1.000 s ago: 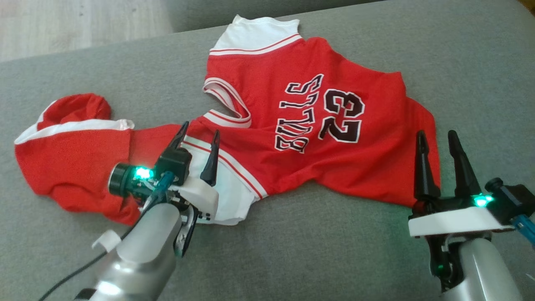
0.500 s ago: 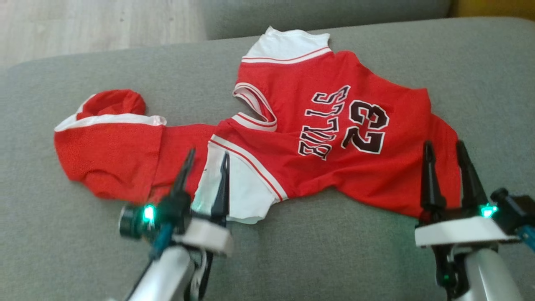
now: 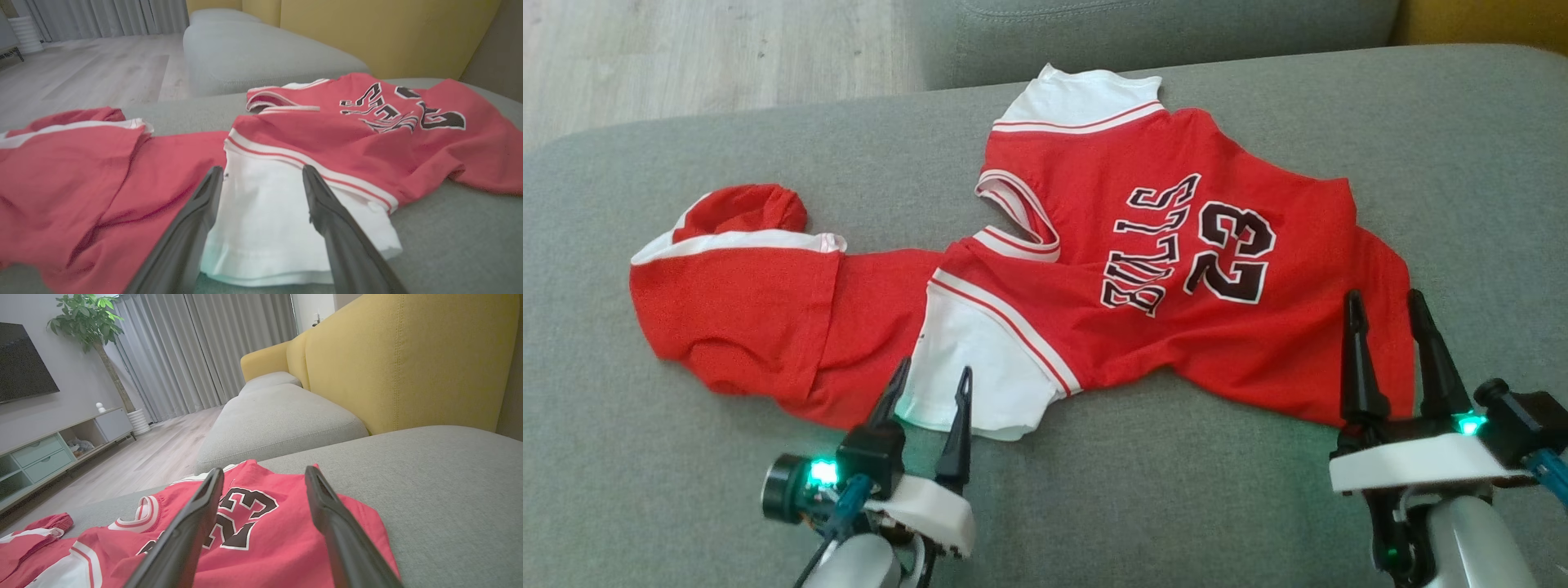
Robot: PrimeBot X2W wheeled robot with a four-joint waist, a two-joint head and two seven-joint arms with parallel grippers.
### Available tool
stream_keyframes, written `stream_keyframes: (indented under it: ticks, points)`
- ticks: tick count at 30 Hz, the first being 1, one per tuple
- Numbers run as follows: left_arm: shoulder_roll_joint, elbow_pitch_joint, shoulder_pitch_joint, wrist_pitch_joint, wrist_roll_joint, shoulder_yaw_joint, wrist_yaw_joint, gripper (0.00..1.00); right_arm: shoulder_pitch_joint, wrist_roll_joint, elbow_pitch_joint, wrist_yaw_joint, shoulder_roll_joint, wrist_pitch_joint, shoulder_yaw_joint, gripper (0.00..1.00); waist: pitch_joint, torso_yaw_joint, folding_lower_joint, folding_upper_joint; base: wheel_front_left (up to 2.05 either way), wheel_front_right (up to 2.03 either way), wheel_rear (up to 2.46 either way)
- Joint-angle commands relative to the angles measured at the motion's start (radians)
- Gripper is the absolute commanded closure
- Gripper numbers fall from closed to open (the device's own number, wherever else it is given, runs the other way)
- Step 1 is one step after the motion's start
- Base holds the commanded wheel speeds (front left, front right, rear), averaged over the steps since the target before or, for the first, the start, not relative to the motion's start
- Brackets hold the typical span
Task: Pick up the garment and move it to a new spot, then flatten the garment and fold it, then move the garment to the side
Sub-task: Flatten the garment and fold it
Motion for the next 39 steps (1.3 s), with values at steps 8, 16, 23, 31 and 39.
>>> stream_keyframes:
  ticks: [8,16,23,31,39]
  points:
    - [0.000,0.064,-0.032,0.093,-0.028,0.003,-0.010,0.00,-0.024,0.002,-0.027,-0.001,-0.006,-0.011,0.032,0.00,0.006,-0.003,0.0001,0.0000,0.00,0.00,0.00]
    - [0.006,0.127,-0.057,0.129,-0.034,0.010,0.009,0.00,-0.030,0.000,-0.025,-0.001,-0.006,-0.011,0.039,0.00,0.016,-0.020,0.0001,0.0000,0.00,0.00,0.00]
    - [-0.003,0.159,-0.070,0.162,-0.040,-0.015,-0.014,0.00,-0.035,0.000,-0.024,-0.001,-0.006,-0.011,0.038,0.00,0.024,-0.035,0.0001,0.0000,0.00,0.00,0.00]
    - [0.000,0.155,-0.088,0.150,-0.038,-0.027,-0.026,1.00,-0.036,-0.009,-0.005,-0.001,-0.006,-0.011,-0.002,0.00,0.024,-0.048,0.0001,0.0000,0.00,0.00,0.00]
    - [0.001,0.034,-0.111,-0.015,-0.024,0.001,-0.032,1.00,-0.026,-0.032,0.133,-0.001,-0.006,0.005,-0.069,0.00,-0.002,-0.051,0.0001,0.0000,0.00,0.00,0.00]
